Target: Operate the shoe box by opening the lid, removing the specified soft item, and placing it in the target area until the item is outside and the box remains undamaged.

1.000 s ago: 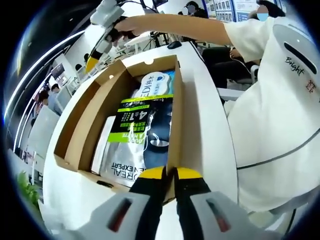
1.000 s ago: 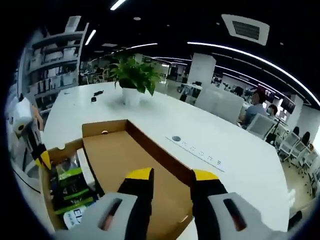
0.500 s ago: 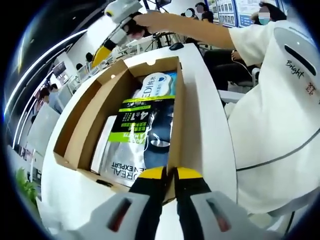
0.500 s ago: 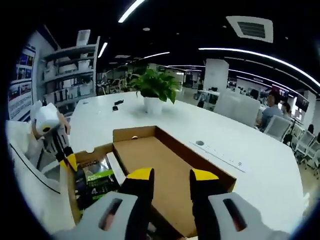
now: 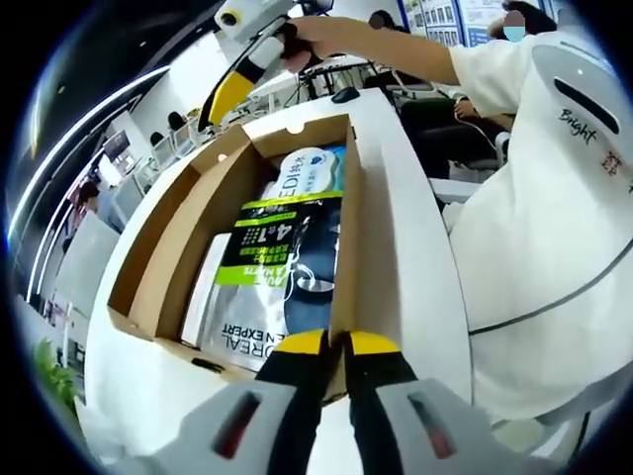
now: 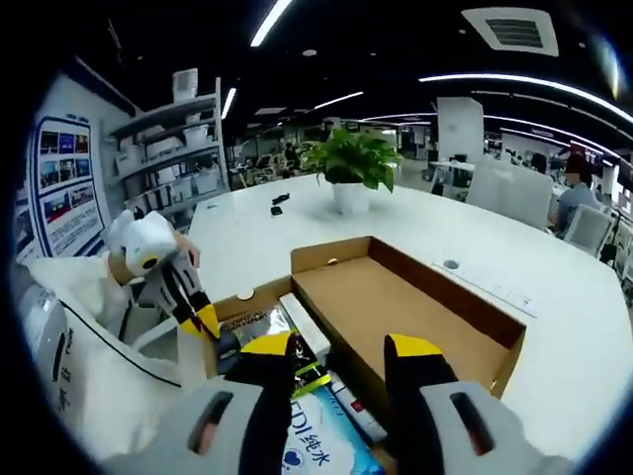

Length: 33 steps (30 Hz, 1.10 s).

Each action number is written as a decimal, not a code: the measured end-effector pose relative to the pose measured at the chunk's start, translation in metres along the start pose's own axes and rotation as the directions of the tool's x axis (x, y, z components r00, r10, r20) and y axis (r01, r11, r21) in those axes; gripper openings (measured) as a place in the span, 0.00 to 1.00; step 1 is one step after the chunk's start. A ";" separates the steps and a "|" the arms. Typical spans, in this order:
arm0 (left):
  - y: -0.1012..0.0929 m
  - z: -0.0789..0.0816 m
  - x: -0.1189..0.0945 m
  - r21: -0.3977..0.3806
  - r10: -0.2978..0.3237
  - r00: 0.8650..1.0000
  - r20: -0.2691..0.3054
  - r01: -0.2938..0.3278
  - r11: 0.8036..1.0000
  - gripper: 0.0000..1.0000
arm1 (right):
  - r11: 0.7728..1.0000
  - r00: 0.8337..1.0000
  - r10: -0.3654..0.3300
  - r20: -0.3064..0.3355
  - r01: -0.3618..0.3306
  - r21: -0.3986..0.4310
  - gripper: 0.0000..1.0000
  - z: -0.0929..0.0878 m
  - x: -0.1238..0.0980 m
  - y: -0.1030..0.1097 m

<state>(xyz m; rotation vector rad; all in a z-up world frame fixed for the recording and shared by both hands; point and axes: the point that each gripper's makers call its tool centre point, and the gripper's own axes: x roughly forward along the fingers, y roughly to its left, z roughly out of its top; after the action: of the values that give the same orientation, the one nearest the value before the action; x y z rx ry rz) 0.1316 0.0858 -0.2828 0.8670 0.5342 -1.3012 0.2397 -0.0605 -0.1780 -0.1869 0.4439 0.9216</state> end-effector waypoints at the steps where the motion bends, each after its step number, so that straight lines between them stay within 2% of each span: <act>1: 0.000 0.000 0.000 -0.001 0.000 1.000 -0.001 0.000 1.000 0.07 | 1.000 1.000 0.006 -0.005 -0.006 0.005 0.36 -0.001 -0.001 0.001; 2: 0.000 0.000 0.000 -0.007 -0.003 1.000 -0.003 0.003 1.000 0.07 | 0.995 0.997 0.065 -0.047 -0.061 0.079 0.34 -0.013 0.000 0.008; 4: 0.000 0.000 0.000 -0.013 -0.002 1.000 -0.003 0.002 1.000 0.07 | 0.990 0.991 0.100 -0.086 -0.091 0.107 0.32 -0.023 0.002 0.010; 6: 0.000 0.000 0.000 -0.015 -0.002 1.000 -0.003 0.002 1.000 0.07 | 0.986 0.989 0.115 -0.094 -0.102 0.135 0.33 -0.026 0.003 0.010; 7: 0.000 0.000 0.000 -0.019 -0.005 1.000 -0.007 0.004 1.000 0.07 | 0.976 0.985 0.134 -0.108 -0.113 0.186 0.34 -0.031 0.005 0.011; 10: 0.000 0.000 0.000 -0.022 -0.007 1.000 -0.009 0.007 1.000 0.07 | 0.978 0.984 0.125 -0.124 -0.102 0.180 0.35 -0.034 0.007 0.006; 14: 0.000 0.000 0.000 -0.021 -0.004 1.000 -0.006 0.004 1.000 0.07 | 0.947 0.974 0.210 -0.089 -0.180 0.265 0.35 -0.035 0.005 0.025; 18: 0.000 -0.001 0.000 -0.013 -0.003 1.000 -0.005 0.003 1.000 0.07 | 0.951 0.971 0.215 -0.109 -0.182 0.249 0.35 -0.042 0.008 0.033; 22: 0.000 0.000 0.000 -0.005 -0.003 1.000 -0.003 0.003 1.000 0.07 | 0.943 0.964 0.241 -0.107 -0.207 0.262 0.35 -0.042 0.006 0.035; 26: 0.000 0.000 0.000 -0.011 -0.006 1.000 -0.007 0.006 1.000 0.07 | 0.941 0.965 0.237 -0.116 -0.198 0.275 0.33 -0.042 0.005 0.034; 31: 0.001 0.000 0.000 -0.014 -0.005 1.000 -0.007 0.005 1.000 0.07 | 0.950 0.971 0.206 -0.117 -0.170 0.261 0.32 -0.044 0.008 0.032; 32: 0.001 0.000 0.000 -0.014 -0.004 1.000 -0.007 0.003 1.000 0.07 | 0.957 0.973 0.192 -0.131 -0.157 0.242 0.32 -0.048 0.012 0.032; 33: 0.001 0.000 0.000 -0.014 -0.003 1.000 -0.007 0.003 1.000 0.07 | 0.955 0.969 0.200 -0.143 -0.160 0.251 0.32 -0.052 0.015 0.034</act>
<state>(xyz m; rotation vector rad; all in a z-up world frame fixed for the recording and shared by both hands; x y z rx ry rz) 0.1323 0.0860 -0.2831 0.8603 0.5496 -1.2960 0.2056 -0.0474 -0.2296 -0.0030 0.7326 1.0273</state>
